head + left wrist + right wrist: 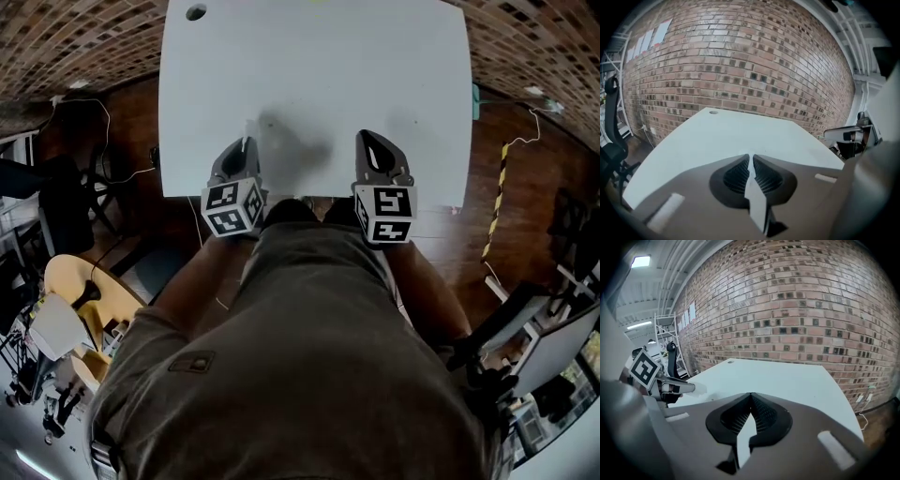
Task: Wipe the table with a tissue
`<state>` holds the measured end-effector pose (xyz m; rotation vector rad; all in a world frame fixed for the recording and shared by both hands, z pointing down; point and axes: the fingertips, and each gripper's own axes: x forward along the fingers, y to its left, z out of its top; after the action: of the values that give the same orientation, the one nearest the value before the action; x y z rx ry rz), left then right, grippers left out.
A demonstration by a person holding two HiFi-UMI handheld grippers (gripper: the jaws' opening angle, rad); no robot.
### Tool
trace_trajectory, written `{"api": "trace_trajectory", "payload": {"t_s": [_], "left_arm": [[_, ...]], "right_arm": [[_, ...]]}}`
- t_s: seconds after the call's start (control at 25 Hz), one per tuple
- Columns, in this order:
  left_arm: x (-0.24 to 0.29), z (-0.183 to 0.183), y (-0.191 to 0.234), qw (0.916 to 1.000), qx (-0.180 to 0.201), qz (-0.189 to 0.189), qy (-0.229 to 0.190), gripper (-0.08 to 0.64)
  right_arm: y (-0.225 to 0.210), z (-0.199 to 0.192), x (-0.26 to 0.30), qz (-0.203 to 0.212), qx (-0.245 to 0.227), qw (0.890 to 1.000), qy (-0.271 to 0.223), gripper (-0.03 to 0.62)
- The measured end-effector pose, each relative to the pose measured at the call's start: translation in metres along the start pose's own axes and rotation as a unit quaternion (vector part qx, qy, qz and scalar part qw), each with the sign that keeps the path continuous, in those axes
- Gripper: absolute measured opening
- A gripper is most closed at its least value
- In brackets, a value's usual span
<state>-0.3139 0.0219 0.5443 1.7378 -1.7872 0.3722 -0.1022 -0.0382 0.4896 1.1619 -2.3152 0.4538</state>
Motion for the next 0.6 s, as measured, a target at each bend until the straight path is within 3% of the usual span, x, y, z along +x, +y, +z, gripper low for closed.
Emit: {"api": "trace_trajectory", "payload": {"t_s": [0.6], "left_arm": [[0.038, -0.044, 0.000, 0.9947, 0.048, 0.039, 0.083, 0.015]], "right_arm": [[-0.020, -0.017, 0.015, 0.020, 0.014, 0.999, 0.030, 0.014]]}}
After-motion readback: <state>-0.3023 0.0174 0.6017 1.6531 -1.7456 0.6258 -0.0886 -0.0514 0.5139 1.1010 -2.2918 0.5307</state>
